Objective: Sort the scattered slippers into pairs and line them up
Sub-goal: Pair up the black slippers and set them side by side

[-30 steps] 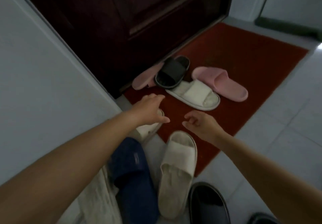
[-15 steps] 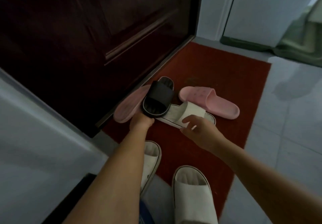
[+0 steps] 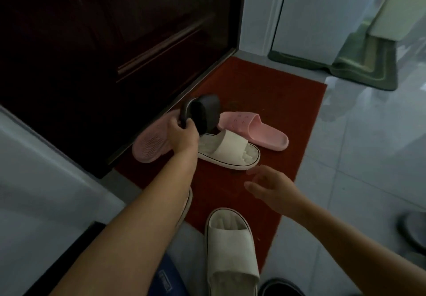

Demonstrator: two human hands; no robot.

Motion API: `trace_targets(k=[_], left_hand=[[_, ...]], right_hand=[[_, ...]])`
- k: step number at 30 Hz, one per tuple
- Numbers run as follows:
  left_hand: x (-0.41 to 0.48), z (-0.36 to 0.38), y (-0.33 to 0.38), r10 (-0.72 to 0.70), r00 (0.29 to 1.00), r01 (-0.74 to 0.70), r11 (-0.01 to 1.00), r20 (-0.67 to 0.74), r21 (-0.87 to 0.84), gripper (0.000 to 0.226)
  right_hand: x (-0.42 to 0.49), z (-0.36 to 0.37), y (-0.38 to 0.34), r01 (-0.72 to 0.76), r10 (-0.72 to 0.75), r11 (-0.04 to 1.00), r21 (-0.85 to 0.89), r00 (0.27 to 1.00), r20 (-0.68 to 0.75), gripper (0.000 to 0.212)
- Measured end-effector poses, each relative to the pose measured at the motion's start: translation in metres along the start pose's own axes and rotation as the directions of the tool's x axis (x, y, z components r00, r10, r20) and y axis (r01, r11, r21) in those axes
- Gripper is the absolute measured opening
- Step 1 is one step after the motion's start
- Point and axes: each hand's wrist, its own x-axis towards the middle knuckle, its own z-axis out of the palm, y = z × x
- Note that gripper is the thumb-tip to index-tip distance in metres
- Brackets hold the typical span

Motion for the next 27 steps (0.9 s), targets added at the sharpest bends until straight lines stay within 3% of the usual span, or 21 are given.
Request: trace_targets(k=[3, 6, 8, 11, 15, 21, 24, 27], left_hand=[[-0.04, -0.023, 0.016, 0.308, 0.941, -0.314, 0.949, 0.143, 0.025, 0.012], [-0.067, -0.033, 0.039, 0.329, 0.919, -0.335, 0.942, 0.217, -0.01, 0.005], [-0.08, -0.03, 0.057, 0.266, 0.935, -0.276, 0.961, 0.234, 0.012, 0.017], [-0.106, -0.014, 0.069, 0.116, 0.882, -0.213, 0.963, 0.457, 0.167, 0.022], [-0.168, 0.019, 0.028, -0.204, 0.706, -0.128, 0.905, 0.678, 0.406, 0.028], [-0.262, 0.057, -0.07, -0.499, 0.509, -0.017, 0.808, 0.701, 0.588, 0.026], [-0.279, 0.066, -0.097, -0.614, 0.389, -0.045, 0.732, 0.687, 0.68, 0.032], [-0.279, 0.064, -0.11, -0.7, 0.321, -0.092, 0.647, 0.638, 0.757, 0.038]], right_hand=[[-0.017, -0.019, 0.016, -0.023, 0.025, 0.999, 0.03, 0.997, -0.076, 0.034], [-0.033, -0.048, 0.027, -0.019, 0.029, 0.999, 0.044, 0.973, -0.229, 0.04], [-0.043, -0.074, 0.029, 0.024, -0.023, 1.0, -0.001, 0.944, -0.33, 0.042], [-0.059, -0.113, 0.033, 0.055, -0.112, 0.985, -0.162, 0.923, -0.368, 0.055], [-0.102, -0.142, 0.057, -0.022, 0.005, 0.944, -0.329, 0.999, -0.053, 0.064], [-0.193, -0.12, 0.131, -0.041, 0.142, 0.889, -0.456, 0.971, 0.19, 0.058], [-0.218, -0.103, 0.156, -0.124, 0.223, 0.905, -0.407, 0.953, 0.205, 0.049], [-0.226, -0.082, 0.167, -0.2, 0.268, 0.928, -0.315, 0.945, 0.189, 0.038]])
